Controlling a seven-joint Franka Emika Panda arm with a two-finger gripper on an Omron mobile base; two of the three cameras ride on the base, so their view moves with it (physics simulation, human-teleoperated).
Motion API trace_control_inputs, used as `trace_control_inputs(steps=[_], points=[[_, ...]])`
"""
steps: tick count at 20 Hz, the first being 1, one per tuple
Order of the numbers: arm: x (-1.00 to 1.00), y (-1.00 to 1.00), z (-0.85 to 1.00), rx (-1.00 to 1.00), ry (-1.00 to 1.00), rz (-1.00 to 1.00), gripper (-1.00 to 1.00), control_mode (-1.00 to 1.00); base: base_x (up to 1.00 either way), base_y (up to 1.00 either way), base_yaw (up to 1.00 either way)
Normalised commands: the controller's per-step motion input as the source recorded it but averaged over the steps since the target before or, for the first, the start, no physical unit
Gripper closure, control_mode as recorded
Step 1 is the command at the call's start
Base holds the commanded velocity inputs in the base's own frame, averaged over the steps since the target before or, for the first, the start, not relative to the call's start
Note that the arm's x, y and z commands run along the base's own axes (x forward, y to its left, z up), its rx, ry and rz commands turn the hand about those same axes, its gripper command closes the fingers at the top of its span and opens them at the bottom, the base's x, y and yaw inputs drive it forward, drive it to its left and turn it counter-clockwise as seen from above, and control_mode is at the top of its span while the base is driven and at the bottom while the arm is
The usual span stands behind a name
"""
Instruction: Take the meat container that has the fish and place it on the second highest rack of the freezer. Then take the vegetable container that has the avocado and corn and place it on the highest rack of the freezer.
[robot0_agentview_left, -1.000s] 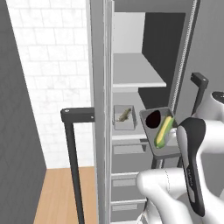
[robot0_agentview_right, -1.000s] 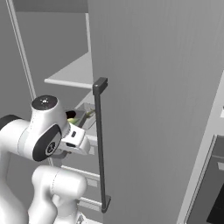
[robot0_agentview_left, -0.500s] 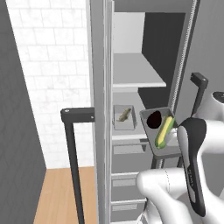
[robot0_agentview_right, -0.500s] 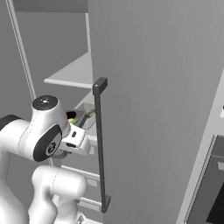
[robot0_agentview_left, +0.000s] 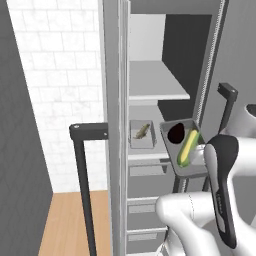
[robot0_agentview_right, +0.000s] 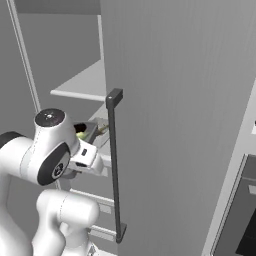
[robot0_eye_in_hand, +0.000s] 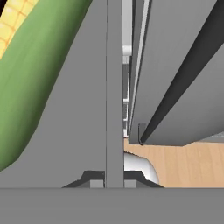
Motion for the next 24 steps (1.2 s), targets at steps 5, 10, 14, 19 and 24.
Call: trace_control_inputs(steps=[5, 10, 14, 19, 24], points=[[0.01, 0.03, 0.15, -0.01, -0.26, 0.0, 1.0, -1.0, 0.0, 0.0, 0.0], [0.05, 0.19, 0.14, 0.0, -0.12, 0.0, 1.0, -1.0, 0.0, 0.0, 0.0], [0.54, 0.26, 0.32, 0.0, -0.03, -0.04, 1.0, -1.0, 0.0, 0.0, 0.0], [0.86, 0.01, 0.24, 0.0, 0.0, -0.06, 1.0, -1.0, 0.0, 0.0, 0.0], [0.4, 0.11, 0.27, 0.0, -0.05, -0.02, 1.0, -1.0, 0.0, 0.0, 0.0]])
